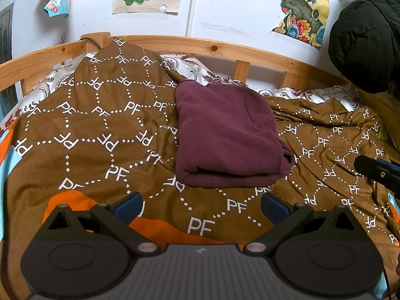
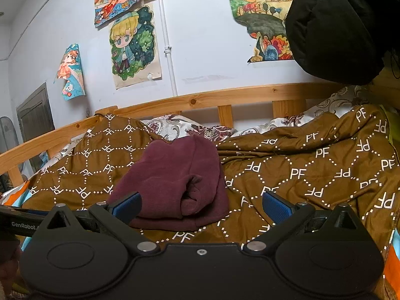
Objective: Fold small clothes
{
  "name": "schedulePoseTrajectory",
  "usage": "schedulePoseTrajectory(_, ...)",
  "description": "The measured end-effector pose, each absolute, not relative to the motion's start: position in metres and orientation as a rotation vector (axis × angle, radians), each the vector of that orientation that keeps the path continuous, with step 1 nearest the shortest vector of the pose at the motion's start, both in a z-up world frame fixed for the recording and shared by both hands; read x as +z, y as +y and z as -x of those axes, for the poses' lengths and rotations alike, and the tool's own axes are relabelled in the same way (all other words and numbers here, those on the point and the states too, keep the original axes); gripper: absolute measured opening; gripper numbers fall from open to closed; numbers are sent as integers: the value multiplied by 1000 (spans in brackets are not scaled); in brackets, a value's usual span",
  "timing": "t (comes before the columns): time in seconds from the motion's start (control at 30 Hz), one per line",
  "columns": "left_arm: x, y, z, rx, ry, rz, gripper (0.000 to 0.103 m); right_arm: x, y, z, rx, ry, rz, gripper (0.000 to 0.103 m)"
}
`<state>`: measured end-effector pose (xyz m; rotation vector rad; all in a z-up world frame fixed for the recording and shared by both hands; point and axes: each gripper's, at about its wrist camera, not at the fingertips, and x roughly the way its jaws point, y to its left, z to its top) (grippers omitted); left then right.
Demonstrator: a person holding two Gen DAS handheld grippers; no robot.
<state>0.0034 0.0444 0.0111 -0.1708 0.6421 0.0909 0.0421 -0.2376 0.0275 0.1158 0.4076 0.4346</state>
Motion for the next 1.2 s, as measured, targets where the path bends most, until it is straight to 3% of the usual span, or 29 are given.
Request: schedulePoseTrajectory(1.2,10,43,-2,90,644,168,102,28,-237,-42,431,413,-127,102)
